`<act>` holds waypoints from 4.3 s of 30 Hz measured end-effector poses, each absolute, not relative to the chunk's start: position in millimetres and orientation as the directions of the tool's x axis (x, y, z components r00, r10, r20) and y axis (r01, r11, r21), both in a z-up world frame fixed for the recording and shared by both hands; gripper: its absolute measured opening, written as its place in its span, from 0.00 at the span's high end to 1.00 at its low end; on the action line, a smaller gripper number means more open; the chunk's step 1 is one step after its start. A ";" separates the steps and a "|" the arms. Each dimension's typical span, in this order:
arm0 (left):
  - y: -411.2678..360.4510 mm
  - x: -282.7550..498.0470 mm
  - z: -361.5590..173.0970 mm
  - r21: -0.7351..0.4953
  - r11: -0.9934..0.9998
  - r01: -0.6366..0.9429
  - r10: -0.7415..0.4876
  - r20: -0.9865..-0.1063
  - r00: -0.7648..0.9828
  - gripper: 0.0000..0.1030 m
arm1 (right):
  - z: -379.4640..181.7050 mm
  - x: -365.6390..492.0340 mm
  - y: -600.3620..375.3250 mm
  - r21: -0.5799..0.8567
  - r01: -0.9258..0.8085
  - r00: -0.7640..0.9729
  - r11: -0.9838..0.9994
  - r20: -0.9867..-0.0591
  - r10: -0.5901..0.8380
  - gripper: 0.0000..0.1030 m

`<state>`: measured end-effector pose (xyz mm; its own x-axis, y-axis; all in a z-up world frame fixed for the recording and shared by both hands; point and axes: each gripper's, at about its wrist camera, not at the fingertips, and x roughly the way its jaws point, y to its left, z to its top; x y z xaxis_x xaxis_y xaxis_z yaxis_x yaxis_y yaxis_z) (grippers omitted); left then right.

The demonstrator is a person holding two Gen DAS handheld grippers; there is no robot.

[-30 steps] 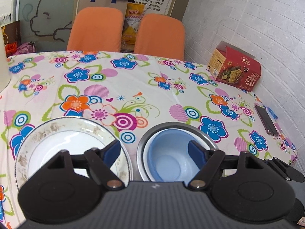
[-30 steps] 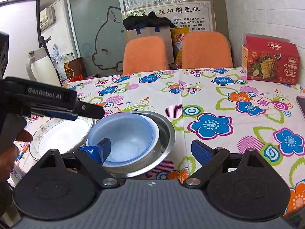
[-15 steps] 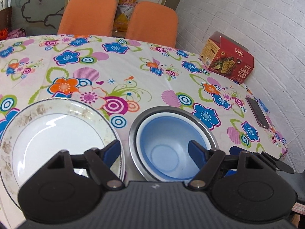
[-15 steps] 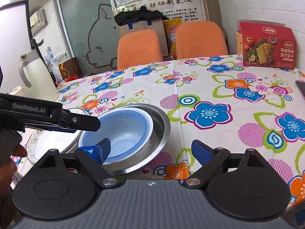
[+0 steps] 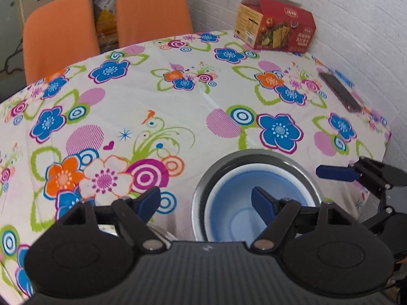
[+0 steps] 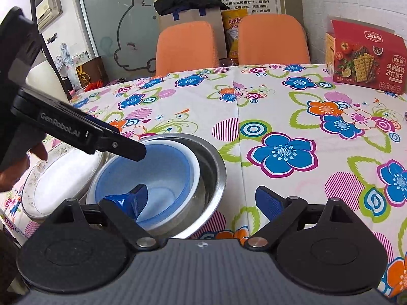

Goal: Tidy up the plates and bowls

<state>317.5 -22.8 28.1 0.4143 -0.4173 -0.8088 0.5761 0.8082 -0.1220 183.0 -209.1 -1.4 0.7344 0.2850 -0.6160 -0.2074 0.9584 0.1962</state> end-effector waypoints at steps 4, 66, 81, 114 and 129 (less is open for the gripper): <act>-29.8 328.2 16.2 -0.113 0.771 0.627 -0.411 -0.840 0.355 0.24 | -4.4 190.9 -206.0 0.177 -0.198 0.720 0.964 -0.641 0.266 0.23; -50.8 322.6 8.0 -0.268 0.828 0.494 -0.469 -0.813 0.345 0.59 | 2.3 198.4 -185.5 0.186 -0.198 0.728 0.962 -0.630 0.271 0.33; -7.6 305.9 48.5 -0.236 0.875 0.423 -0.427 -0.789 0.442 0.59 | 34.0 204.3 -150.3 0.216 -0.300 0.726 0.929 -0.580 0.369 0.31; 151.4 270.7 38.5 -0.246 0.955 0.166 -0.292 -0.684 0.668 0.21 | 18.2 231.1 -37.9 0.214 -0.401 0.679 0.891 -0.583 0.446 0.31; 115.0 226.9 50.5 -0.168 0.978 0.128 -0.205 -0.627 0.752 0.20 | 25.6 197.4 -93.5 0.296 -0.294 0.752 0.909 -0.515 0.411 0.31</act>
